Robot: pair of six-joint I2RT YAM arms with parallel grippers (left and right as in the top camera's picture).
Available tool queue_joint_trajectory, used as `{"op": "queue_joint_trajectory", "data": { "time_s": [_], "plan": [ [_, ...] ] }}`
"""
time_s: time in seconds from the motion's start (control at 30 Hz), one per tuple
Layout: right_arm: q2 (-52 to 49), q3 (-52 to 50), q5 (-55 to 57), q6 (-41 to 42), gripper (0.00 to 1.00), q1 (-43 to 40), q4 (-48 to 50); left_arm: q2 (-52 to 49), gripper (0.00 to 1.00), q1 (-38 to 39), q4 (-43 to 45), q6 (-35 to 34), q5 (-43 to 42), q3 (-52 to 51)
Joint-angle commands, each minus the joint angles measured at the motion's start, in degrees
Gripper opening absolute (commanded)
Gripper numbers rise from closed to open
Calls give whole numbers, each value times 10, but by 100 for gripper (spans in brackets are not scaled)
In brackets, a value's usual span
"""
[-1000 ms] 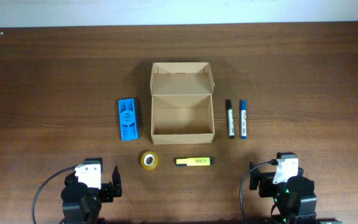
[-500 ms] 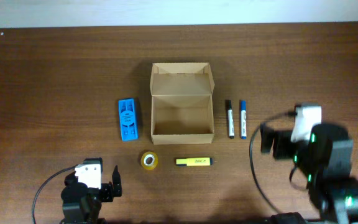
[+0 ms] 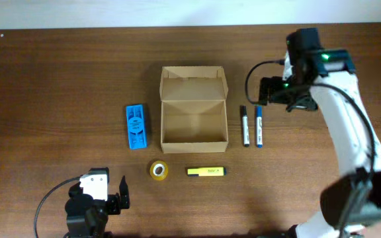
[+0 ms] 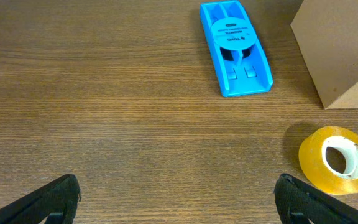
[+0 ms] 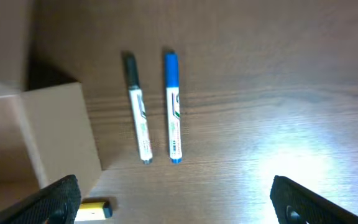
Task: Pack container
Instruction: 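Move the right gripper over the blue marker and grasp it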
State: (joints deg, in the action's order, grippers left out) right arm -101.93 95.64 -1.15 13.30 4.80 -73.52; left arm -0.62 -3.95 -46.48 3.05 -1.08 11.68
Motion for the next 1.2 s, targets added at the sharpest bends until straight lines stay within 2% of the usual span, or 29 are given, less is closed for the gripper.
{"op": "queue_joint_trajectory", "data": {
  "time_s": [0.0, 0.23, 0.63, 0.83, 1.17],
  "plan": [
    [-52, 11, -8, 3, 99, -4, -4, 3, 99, -2, -1, 9, 0, -4],
    [-111, -2, -8, 3, 99, -3, 15, 3, 100, -2, -1, 9, 0, -4],
    [-113, -160, -9, -34, 100, -3, 165, 3, 99, -2, -1, 9, 0, -4],
    [-117, -165, -6, -34, 87, -4, 184, 3, 100, -2, -1, 9, 0, -4],
    [-120, -196, 10, -18, 82, -3, 223, 3, 100, -2, -1, 9, 0, -4]
  ]
}}
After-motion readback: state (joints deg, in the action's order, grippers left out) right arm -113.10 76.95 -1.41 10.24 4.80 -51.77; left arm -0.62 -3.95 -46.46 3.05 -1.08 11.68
